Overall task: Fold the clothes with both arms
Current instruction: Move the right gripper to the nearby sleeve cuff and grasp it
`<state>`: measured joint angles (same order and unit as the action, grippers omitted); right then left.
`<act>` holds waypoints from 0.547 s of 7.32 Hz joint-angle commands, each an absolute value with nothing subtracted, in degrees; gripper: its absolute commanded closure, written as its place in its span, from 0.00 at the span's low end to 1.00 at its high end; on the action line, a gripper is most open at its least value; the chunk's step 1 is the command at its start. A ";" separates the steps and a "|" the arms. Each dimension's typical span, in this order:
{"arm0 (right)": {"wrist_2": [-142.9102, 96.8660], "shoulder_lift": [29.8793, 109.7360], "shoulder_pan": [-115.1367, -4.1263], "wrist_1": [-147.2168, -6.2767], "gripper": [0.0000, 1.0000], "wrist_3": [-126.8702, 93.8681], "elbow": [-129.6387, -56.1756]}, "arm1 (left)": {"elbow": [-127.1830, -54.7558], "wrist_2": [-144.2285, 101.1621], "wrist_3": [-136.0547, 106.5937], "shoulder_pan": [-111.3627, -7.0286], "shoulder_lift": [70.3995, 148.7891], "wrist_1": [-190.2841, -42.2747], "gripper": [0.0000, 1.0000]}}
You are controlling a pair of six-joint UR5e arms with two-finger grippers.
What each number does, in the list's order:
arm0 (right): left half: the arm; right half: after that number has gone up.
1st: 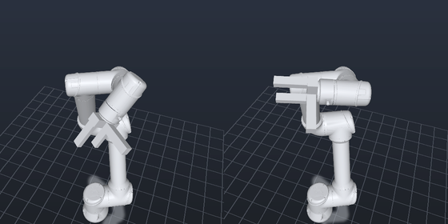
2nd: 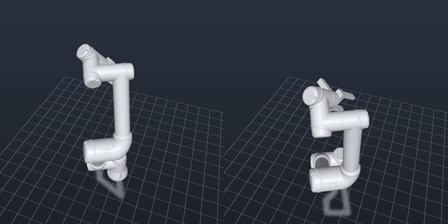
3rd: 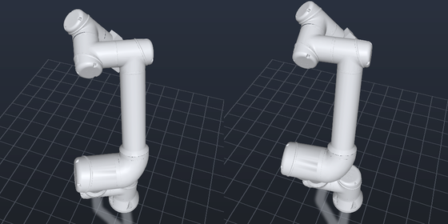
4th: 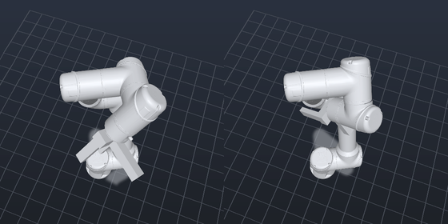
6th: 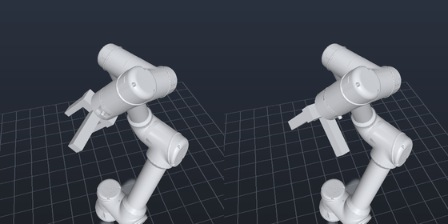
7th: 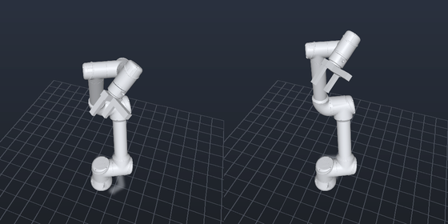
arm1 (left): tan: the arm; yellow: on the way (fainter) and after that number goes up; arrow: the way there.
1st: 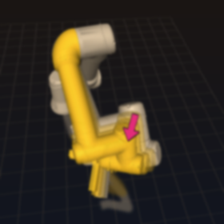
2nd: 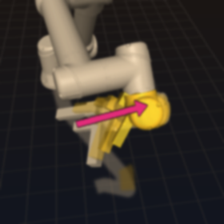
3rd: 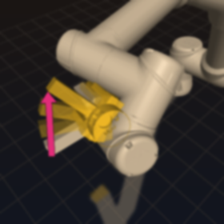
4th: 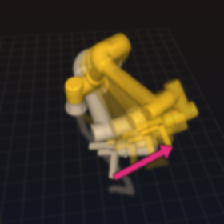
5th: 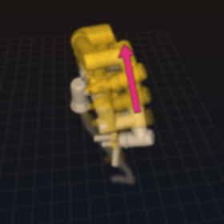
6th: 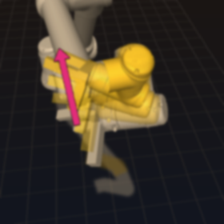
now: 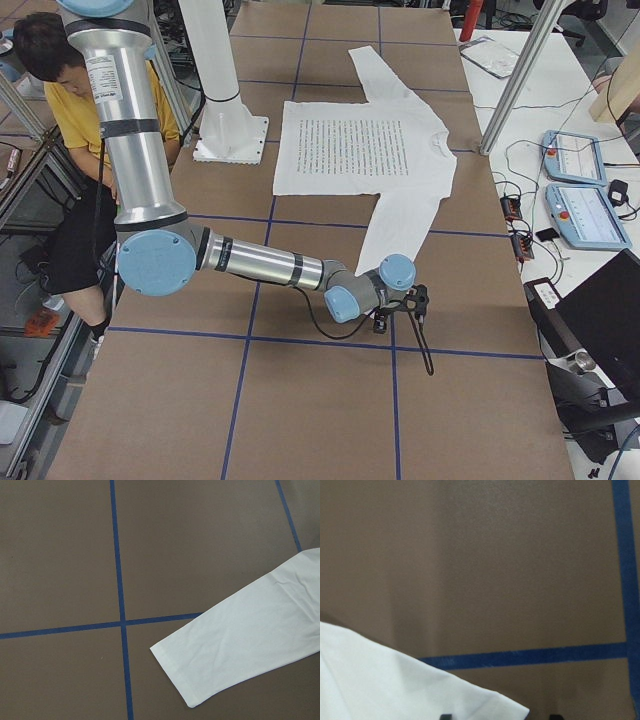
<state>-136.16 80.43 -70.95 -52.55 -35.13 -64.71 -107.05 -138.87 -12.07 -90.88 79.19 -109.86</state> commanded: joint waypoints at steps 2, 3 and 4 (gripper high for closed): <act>-136.14 80.16 -70.75 -52.56 1.00 -35.07 -64.60 | -107.05 -138.87 -12.13 -90.88 79.19 -109.86 0.00; -136.23 80.07 -70.75 -52.65 1.00 -35.07 -64.95 | -107.05 -138.87 -12.13 -90.88 79.19 -109.86 0.00; -136.75 79.98 -70.84 -52.73 1.00 -35.07 -65.56 | -107.05 -138.87 -12.13 -90.88 79.19 -109.86 0.00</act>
